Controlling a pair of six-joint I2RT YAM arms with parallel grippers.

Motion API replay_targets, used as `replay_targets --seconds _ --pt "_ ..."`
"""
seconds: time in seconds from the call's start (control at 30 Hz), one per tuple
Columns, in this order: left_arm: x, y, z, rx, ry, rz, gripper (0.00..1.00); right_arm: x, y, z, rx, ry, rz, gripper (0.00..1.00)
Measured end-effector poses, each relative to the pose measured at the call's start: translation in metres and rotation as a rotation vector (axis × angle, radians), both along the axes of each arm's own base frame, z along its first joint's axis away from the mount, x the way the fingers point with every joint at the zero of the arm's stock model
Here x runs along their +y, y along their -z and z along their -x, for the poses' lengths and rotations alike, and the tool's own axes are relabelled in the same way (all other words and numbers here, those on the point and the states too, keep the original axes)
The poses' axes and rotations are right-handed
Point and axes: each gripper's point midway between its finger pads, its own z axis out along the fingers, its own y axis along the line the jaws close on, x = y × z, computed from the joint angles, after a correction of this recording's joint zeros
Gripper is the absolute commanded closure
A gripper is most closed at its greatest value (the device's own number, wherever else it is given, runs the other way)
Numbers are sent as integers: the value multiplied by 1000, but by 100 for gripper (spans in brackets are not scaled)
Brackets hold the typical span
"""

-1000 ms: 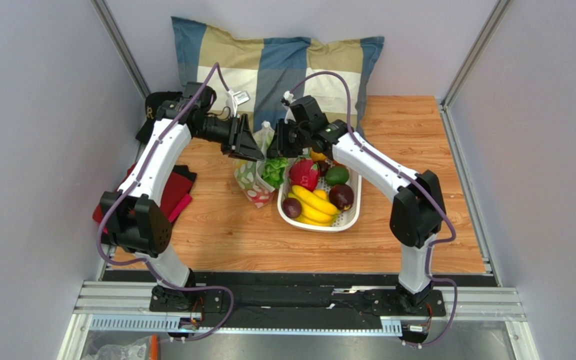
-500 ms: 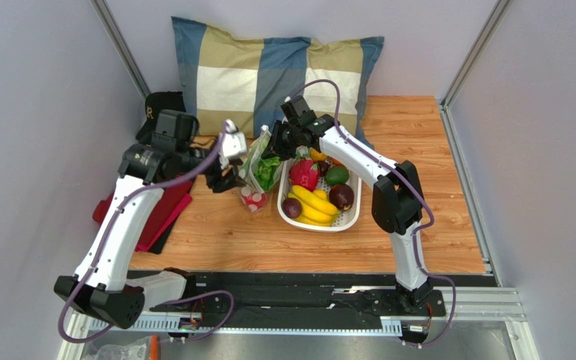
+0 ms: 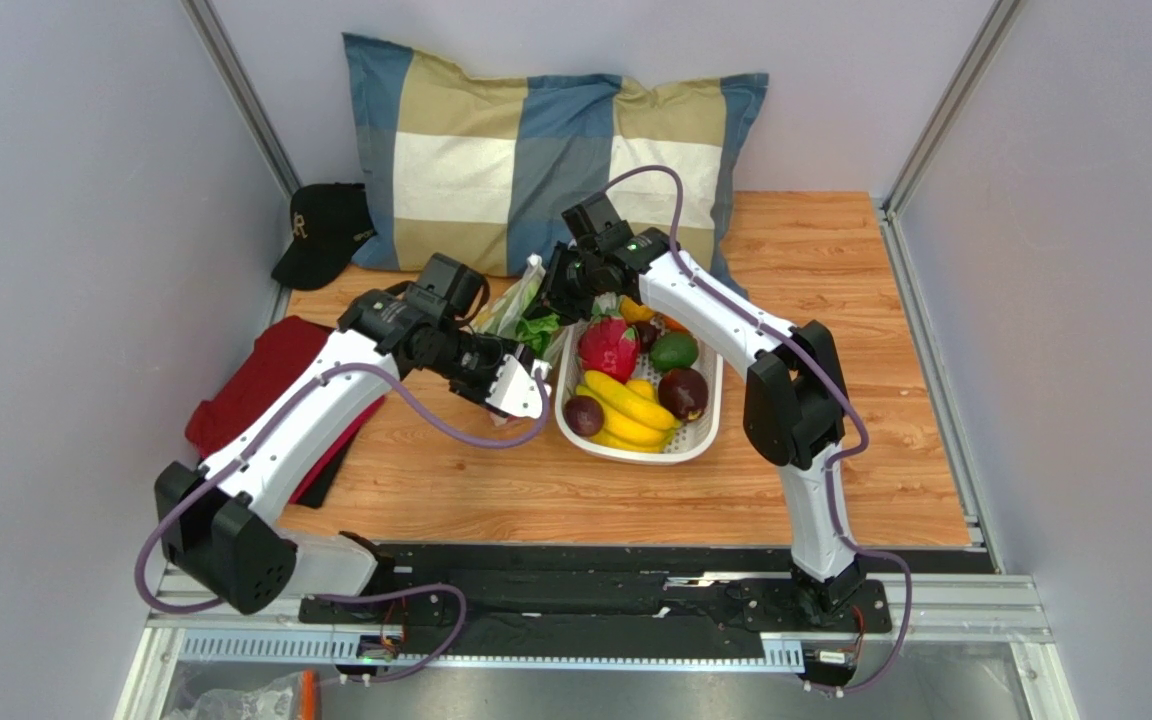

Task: Place the food in the zip-top bag and seal the zipper
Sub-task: Place the fake vegetable in the zipper food storage bag.

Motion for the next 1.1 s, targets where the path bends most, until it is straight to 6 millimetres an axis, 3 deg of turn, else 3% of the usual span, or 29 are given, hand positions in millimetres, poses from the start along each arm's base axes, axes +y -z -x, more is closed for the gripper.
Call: replay_targets --seconds 0.23,0.53,0.77,0.97,1.1 --pt "-3 33 -18 -34 110 -161 44 0 0 1 30 28 -7 100" --pt "9 53 -32 -39 147 -309 61 -2 0 0 55 55 -11 100" --pt "18 61 -28 -13 172 -380 64 -4 0 -1 69 65 -17 100" --pt "18 63 -23 -12 195 -411 97 -5 0 0 83 68 -22 100" --pt "15 56 -20 -6 208 -403 100 -5 0 0 91 72 -25 100"
